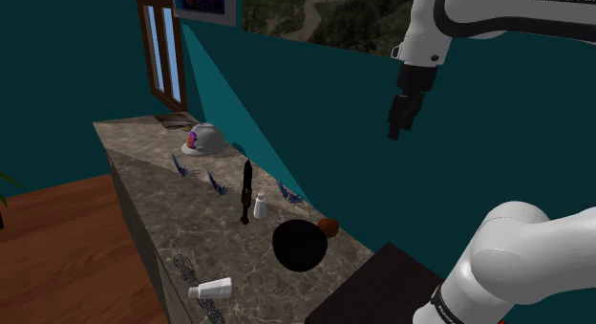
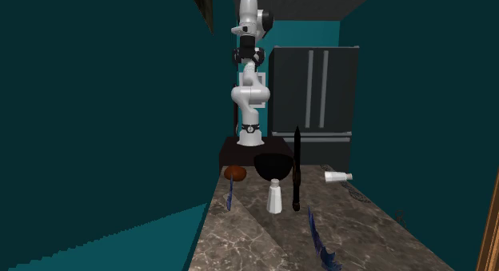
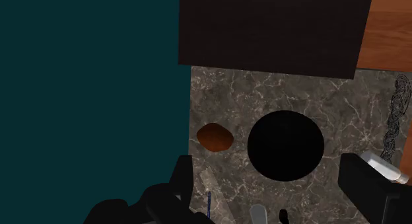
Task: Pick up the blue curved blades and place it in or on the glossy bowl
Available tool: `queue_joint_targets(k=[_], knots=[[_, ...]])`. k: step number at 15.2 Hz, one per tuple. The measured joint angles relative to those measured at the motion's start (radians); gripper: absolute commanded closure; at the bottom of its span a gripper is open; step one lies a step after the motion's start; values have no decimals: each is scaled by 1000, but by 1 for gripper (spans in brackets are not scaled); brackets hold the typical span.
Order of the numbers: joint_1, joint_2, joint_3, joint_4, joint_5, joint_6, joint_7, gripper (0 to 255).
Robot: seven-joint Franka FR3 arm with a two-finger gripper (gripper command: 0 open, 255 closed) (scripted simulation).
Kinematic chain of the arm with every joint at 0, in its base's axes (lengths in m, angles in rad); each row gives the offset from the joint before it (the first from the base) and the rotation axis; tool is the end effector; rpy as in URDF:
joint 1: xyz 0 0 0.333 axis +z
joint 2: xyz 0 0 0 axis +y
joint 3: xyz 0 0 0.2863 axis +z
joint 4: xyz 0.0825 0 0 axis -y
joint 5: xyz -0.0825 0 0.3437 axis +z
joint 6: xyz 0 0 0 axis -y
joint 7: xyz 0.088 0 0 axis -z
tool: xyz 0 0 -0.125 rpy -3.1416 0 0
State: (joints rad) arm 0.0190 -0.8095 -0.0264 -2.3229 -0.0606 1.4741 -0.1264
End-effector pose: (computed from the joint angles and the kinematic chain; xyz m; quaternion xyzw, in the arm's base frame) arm 0.2711 -0.0123 0.5640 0.9977 0.0614 -0.0210 0.0194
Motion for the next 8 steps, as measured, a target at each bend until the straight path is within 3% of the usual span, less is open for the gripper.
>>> queue_joint_targets(k=[3, 8], knots=[[0, 29, 0, -10, 2, 36, 5, 0], [-3, 154, -14, -51, -3, 193, 8, 0]])
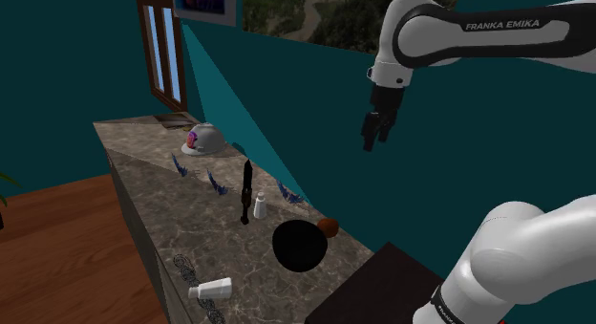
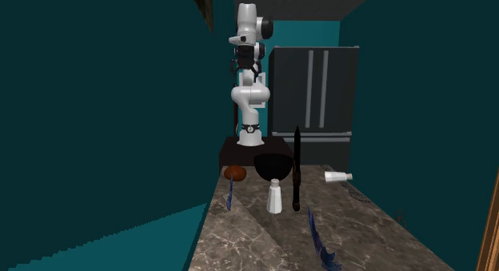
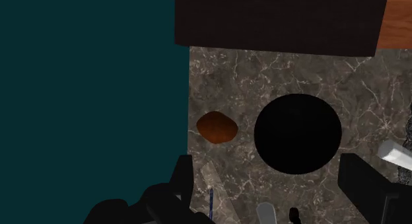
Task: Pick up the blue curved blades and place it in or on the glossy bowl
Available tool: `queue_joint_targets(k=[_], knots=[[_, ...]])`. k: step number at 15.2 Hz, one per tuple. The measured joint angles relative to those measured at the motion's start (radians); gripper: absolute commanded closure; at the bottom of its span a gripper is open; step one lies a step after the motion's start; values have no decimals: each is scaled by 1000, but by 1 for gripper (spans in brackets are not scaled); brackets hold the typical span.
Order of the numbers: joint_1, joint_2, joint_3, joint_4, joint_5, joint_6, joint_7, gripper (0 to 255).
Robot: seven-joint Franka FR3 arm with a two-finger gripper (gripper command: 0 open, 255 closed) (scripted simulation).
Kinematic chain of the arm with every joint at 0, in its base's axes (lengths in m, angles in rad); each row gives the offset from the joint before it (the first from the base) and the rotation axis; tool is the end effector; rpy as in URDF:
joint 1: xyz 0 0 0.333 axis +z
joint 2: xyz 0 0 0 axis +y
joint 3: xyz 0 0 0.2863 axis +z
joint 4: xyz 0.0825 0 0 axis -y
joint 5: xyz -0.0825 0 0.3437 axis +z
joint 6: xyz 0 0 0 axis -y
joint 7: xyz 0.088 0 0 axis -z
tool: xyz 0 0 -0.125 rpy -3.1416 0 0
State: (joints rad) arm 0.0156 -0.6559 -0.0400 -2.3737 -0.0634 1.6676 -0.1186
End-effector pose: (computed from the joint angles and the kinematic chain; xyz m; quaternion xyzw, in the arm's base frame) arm 0.3243 -0.0169 0.5121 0.9980 0.0554 -0.0265 0.0175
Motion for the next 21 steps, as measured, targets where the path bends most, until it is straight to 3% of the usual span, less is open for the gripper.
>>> queue_joint_targets(k=[11, 21], knots=[[-2, 372, -23, 46, 8, 310, 8, 0], [-10, 760, -36, 239, 37, 490, -4, 0]])
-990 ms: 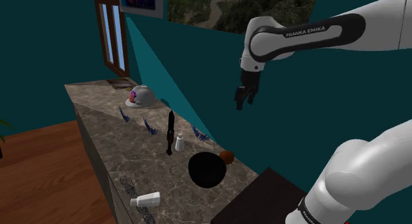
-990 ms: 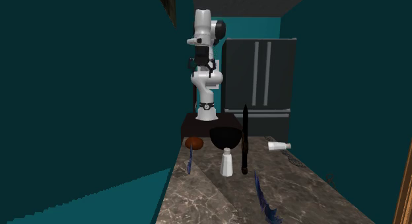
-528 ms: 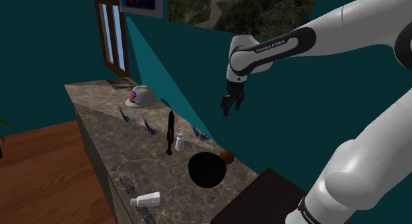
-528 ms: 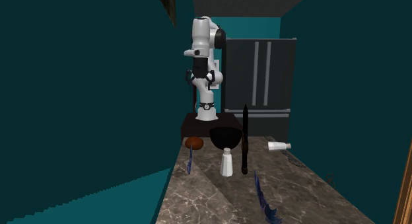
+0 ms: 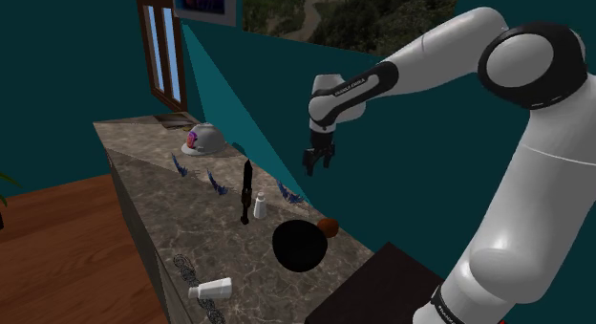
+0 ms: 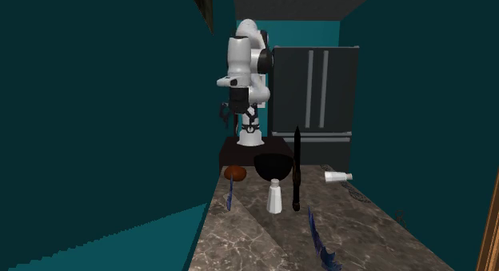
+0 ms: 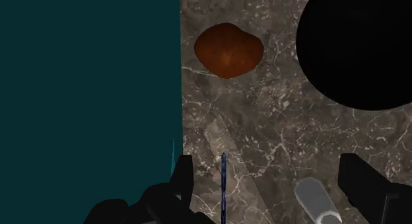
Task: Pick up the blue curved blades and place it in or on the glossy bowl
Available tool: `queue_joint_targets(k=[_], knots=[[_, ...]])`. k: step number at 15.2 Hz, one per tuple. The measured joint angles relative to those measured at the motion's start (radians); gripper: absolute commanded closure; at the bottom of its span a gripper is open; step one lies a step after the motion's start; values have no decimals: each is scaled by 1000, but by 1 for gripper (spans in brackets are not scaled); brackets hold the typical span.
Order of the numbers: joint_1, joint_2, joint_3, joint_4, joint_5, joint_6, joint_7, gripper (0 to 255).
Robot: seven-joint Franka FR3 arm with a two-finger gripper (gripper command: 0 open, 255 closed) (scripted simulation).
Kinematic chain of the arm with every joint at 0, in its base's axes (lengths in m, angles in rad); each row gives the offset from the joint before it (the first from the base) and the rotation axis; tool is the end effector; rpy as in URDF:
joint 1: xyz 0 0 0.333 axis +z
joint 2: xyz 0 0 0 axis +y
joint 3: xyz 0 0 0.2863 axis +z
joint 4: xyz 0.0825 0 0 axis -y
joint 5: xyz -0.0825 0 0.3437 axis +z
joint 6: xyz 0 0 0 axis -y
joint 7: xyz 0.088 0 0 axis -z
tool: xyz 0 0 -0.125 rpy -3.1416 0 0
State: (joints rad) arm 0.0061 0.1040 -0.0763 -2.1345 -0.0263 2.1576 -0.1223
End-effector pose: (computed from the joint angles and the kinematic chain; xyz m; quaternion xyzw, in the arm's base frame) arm 0.5090 -0.0371 0.3296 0.9985 0.0338 -0.0415 0.0107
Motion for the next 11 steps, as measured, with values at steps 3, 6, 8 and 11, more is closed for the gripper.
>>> queue_joint_targets(k=[3, 6, 8, 11], knots=[[-5, 121, 0, 75, 12, 42, -5, 0], [-8, 243, 2, 177, 24, 57, -4, 0], [-15, 318, 2, 241, 31, 64, -9, 0], [-23, 434, 5, 340, 41, 76, -12, 0]])
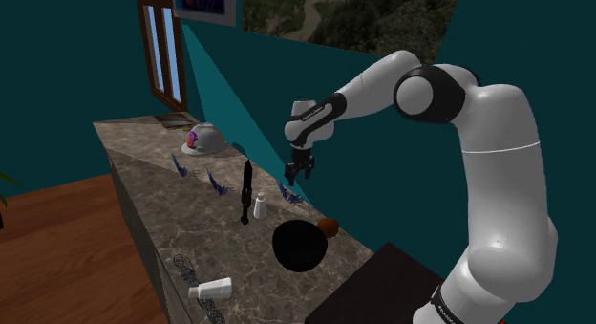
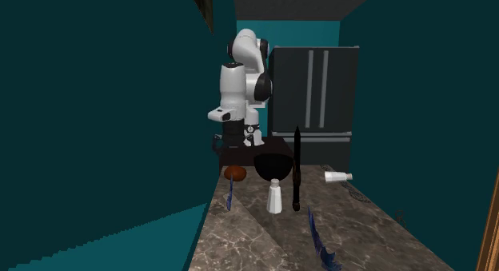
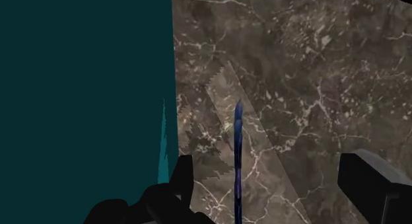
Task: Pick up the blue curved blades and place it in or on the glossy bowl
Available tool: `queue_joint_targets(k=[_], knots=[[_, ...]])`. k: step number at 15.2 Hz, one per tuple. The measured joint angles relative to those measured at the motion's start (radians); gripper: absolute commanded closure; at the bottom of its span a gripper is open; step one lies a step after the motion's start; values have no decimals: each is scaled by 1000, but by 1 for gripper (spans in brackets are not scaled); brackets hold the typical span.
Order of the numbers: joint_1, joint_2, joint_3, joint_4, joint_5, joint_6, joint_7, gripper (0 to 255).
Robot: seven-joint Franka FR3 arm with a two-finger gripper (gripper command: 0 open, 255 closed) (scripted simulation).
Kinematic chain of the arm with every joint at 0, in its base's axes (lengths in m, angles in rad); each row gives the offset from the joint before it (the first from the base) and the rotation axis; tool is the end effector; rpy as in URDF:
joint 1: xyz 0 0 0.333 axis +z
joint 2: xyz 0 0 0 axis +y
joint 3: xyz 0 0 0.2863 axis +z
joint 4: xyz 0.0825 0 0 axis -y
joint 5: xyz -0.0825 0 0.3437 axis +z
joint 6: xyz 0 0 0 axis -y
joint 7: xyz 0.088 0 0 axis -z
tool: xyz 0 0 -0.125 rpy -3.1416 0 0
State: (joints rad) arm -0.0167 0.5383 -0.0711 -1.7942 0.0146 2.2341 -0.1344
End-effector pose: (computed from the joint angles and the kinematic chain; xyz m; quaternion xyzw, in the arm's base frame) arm 0.5966 -0.0497 0.2267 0.9985 0.0226 -0.0496 0.0075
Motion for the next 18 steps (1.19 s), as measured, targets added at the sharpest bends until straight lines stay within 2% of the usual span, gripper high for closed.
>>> queue_joint_targets(k=[7, 14, 18], knots=[[-19, 286, 7, 326, 16, -51, 2, 0], [-21, 369, 11, 360, 20, -2, 3, 0], [-22, 377, 11, 357, 20, 9, 3, 0]])
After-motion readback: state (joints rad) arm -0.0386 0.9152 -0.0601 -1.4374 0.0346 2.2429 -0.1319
